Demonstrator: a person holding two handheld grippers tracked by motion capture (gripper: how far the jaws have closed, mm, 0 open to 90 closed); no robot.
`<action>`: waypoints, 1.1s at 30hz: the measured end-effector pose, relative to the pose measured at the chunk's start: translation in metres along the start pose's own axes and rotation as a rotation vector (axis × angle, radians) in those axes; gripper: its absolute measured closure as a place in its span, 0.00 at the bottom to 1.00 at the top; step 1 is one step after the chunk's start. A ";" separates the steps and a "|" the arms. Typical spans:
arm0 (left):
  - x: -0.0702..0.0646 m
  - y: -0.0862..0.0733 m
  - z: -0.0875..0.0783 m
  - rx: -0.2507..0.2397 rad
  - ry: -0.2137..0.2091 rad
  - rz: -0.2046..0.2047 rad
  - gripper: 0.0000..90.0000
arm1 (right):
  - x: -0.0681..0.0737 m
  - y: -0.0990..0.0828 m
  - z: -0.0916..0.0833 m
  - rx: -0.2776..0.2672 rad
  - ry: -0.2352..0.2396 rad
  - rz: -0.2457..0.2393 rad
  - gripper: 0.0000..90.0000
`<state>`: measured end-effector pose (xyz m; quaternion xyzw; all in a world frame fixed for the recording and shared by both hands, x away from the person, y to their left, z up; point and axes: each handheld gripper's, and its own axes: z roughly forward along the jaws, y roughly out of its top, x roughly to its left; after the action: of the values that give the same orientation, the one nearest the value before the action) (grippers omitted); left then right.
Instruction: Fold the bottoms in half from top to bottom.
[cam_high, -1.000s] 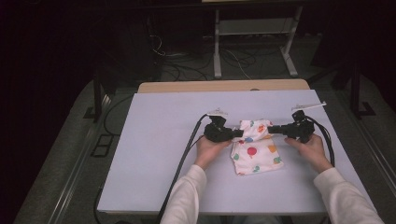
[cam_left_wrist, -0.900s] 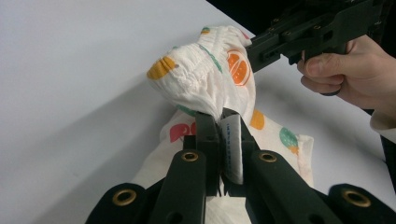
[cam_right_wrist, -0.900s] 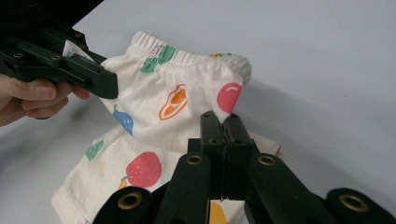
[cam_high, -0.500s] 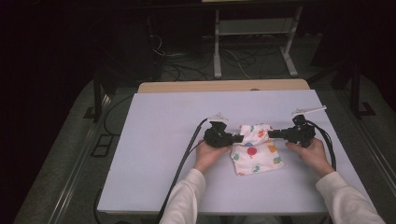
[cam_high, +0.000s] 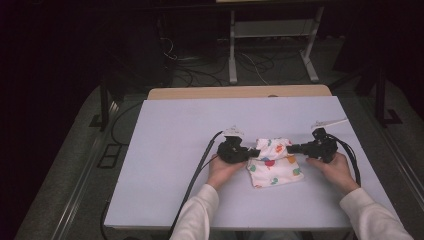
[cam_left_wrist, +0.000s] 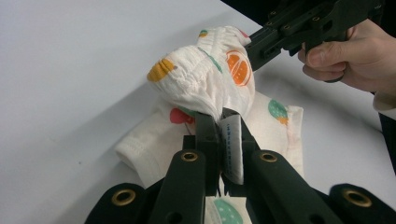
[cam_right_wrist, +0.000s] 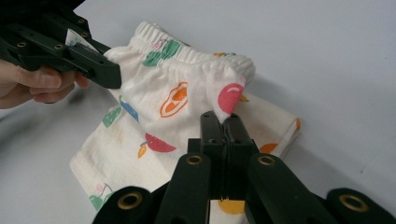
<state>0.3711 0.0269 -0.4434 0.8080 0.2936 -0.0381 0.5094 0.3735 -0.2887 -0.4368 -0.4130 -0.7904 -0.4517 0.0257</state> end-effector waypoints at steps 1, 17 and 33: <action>0.000 -0.001 0.000 0.002 -0.002 0.001 0.96 | 0.001 -0.001 0.000 0.006 0.002 0.004 0.98; -0.008 -0.012 0.001 0.007 -0.044 -0.002 0.95 | 0.003 -0.008 -0.002 0.035 0.001 0.001 0.98; -0.011 -0.022 0.006 0.026 -0.067 -0.006 0.95 | 0.003 -0.015 -0.002 0.105 -0.006 0.033 0.83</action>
<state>0.3515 0.0239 -0.4600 0.8119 0.2783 -0.0707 0.5083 0.3612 -0.2919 -0.4447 -0.4253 -0.8063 -0.4077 0.0523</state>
